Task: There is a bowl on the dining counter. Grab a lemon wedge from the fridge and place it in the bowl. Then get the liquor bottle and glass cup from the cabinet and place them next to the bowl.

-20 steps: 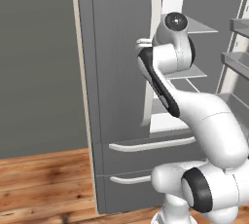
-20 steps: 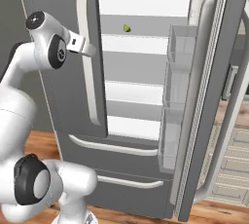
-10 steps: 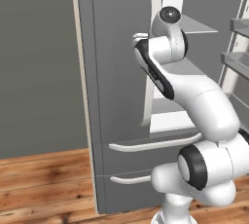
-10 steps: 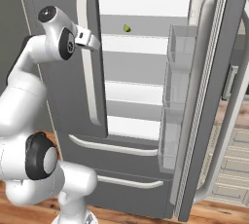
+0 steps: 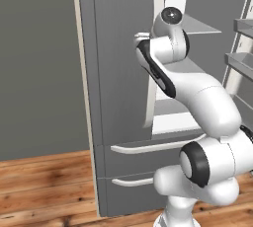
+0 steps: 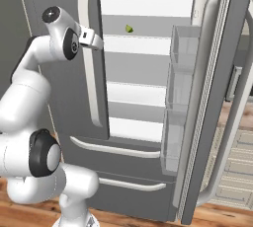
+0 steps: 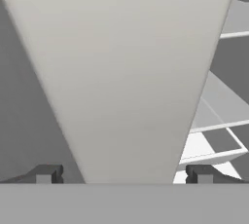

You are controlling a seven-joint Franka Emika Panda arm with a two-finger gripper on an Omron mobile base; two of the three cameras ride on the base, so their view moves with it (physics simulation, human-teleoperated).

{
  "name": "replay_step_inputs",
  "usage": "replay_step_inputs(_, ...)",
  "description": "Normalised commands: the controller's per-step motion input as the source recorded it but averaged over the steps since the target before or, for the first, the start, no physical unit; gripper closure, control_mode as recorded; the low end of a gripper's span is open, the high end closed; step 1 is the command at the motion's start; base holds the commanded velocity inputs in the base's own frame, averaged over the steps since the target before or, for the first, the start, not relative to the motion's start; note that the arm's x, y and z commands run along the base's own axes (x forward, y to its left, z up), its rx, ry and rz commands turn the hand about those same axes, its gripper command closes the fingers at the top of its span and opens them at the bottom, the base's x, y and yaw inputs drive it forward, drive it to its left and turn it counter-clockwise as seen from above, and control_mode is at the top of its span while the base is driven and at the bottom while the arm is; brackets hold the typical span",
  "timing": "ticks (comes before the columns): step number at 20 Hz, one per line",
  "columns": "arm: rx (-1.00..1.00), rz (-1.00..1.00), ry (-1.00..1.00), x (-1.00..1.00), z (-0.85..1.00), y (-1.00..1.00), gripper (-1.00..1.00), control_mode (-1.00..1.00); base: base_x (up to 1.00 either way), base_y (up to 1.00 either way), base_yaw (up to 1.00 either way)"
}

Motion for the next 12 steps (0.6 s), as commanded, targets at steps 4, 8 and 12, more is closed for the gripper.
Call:
replay_step_inputs(4, 0.00, 0.01, -0.02, 0.33, -0.05, -0.02, -1.00, -1.00, 0.00, 0.00, 0.00)
replay_step_inputs(8, 0.00, 0.02, 0.00, 0.42, -0.07, 0.00, 1.00, -1.00, 0.00, 0.00, 0.00)
replay_step_inputs(12, 0.00, 0.00, 0.00, 0.30, 0.00, 0.00, 1.00, -1.00, 0.00, 0.00, 0.00)
